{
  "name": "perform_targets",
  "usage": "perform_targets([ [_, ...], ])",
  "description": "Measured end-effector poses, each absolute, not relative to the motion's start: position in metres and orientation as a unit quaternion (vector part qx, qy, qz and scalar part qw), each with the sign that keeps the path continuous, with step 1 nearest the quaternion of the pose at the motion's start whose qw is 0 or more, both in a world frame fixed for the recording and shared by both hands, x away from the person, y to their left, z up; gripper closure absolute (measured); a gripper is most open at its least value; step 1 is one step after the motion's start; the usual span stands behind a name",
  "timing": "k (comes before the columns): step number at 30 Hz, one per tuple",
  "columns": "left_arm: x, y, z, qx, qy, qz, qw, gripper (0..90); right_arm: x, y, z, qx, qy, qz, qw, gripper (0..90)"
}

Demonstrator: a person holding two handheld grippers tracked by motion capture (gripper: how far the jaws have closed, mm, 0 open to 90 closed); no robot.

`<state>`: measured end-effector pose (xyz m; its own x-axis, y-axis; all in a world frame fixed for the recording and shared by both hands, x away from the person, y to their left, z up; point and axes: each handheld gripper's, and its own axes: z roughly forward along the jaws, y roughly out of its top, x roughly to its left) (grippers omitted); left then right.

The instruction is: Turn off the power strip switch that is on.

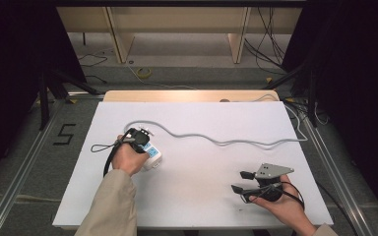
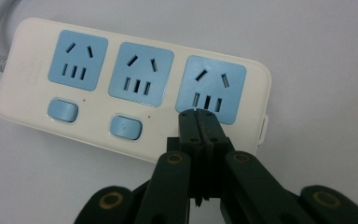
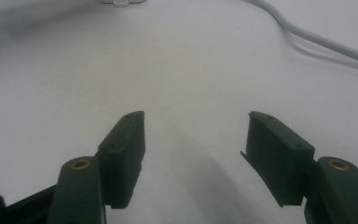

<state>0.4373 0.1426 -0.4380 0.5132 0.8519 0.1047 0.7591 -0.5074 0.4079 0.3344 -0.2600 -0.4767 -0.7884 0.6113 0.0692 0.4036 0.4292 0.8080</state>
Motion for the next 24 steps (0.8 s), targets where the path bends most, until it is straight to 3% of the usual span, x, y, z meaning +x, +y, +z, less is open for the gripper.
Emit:
perform_targets([
  [24,0.4344,0.1401,-0.4397,0.856,0.468,0.161,0.151,89.9,0.3343,-0.2592,-0.477,0.303,0.837,0.441,0.118,38.3],
])
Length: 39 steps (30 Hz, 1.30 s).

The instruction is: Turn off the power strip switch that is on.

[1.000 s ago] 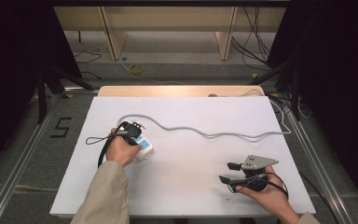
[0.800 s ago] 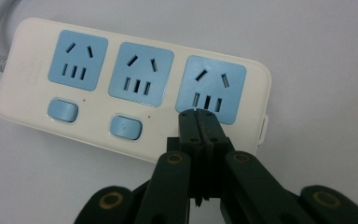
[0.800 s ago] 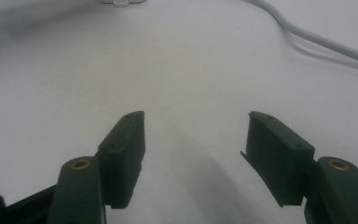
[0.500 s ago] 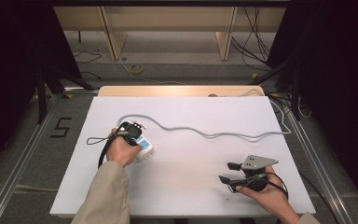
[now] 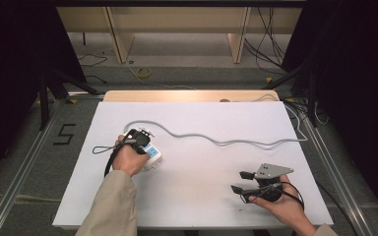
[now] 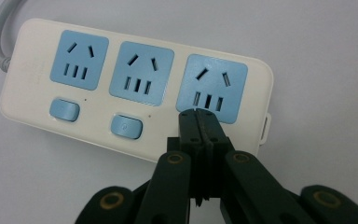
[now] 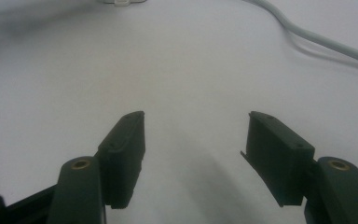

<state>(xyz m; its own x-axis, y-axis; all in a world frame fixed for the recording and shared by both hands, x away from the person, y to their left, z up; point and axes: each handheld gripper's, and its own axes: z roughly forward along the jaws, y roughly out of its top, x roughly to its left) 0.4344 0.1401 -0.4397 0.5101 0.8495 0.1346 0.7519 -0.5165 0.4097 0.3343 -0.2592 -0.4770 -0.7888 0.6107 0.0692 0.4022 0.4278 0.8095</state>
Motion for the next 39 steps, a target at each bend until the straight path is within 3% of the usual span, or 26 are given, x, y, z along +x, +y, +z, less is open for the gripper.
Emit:
perform_targets([
  [39,0.4345,0.1391,-0.4408,0.857,0.466,0.163,0.149,89.9,0.334,-0.2588,-0.4771,0.301,0.837,0.44,0.118,38.3],
])
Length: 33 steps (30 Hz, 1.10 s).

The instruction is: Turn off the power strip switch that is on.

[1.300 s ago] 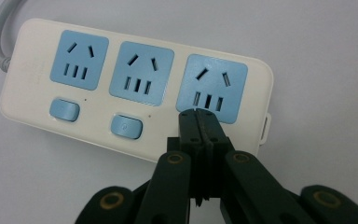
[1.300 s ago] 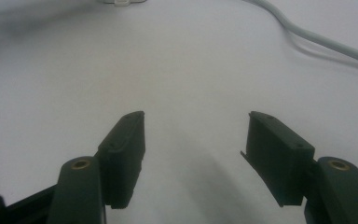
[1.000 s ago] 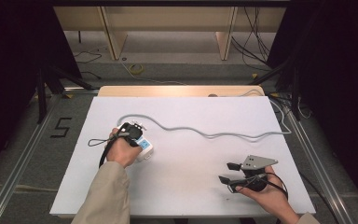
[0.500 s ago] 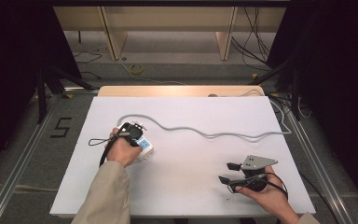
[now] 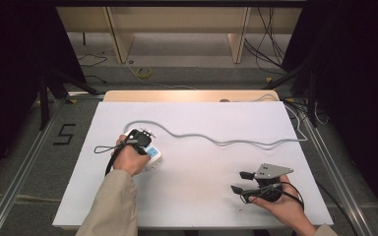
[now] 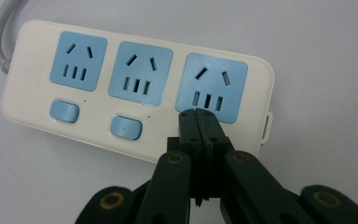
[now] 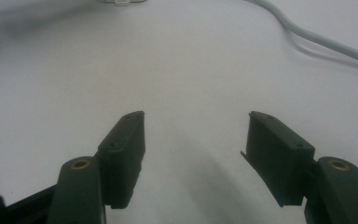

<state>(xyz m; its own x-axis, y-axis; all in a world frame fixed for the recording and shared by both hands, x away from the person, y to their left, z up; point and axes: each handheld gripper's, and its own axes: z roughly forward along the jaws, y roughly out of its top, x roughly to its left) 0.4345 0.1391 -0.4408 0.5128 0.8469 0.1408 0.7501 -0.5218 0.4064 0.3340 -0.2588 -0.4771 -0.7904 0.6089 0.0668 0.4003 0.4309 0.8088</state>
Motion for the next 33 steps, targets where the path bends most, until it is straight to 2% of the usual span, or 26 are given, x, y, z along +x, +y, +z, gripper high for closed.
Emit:
perform_targets([
  [21,0.427,0.15,-0.438,0.841,0.475,0.178,0.188,89.4,0.334,-0.26,-0.477,0.302,0.837,0.44,0.119,38.3],
  [25,0.422,0.152,-0.433,0.833,0.477,0.192,0.206,84.0,0.334,-0.259,-0.477,0.303,0.837,0.441,0.119,38.3],
  [33,0.413,0.156,-0.426,0.829,0.472,0.202,0.222,79.7,0.334,-0.259,-0.477,0.303,0.837,0.44,0.119,38.3],
])
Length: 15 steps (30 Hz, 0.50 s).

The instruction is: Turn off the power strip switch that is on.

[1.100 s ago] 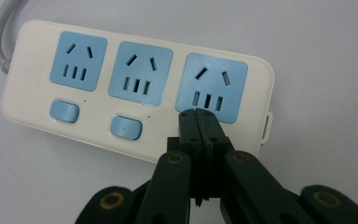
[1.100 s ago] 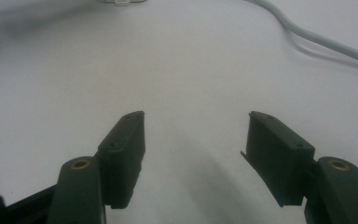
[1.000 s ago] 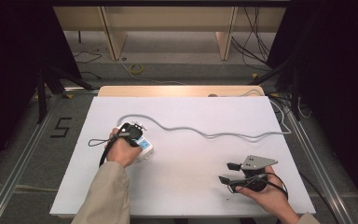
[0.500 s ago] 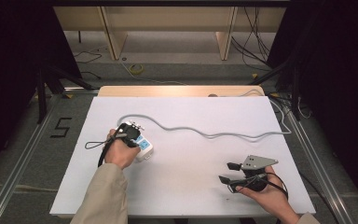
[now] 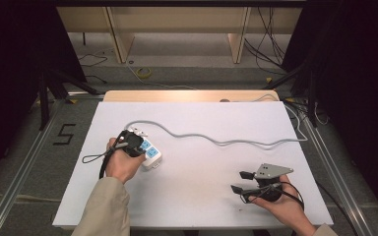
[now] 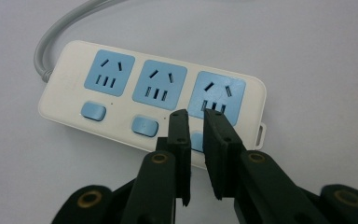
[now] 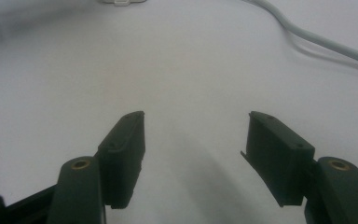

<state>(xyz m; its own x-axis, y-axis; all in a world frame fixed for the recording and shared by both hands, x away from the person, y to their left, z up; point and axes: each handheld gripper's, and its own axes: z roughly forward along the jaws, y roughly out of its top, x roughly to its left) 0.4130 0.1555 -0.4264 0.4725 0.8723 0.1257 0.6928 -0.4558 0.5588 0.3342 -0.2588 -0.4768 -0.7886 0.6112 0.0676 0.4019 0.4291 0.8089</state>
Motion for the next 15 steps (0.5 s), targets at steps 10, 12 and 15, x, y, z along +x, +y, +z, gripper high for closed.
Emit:
perform_targets([
  [10,0.398,0.162,-0.427,0.823,0.468,0.203,0.249,70.0,0.334,-0.259,-0.477,0.303,0.837,0.441,0.118,38.2],
  [12,0.394,0.163,-0.429,0.82,0.468,0.206,0.257,66.5,0.334,-0.259,-0.477,0.303,0.837,0.44,0.118,38.2],
  [15,0.388,0.164,-0.431,0.816,0.47,0.208,0.265,61.9,0.334,-0.259,-0.477,0.304,0.837,0.44,0.119,38.2],
])
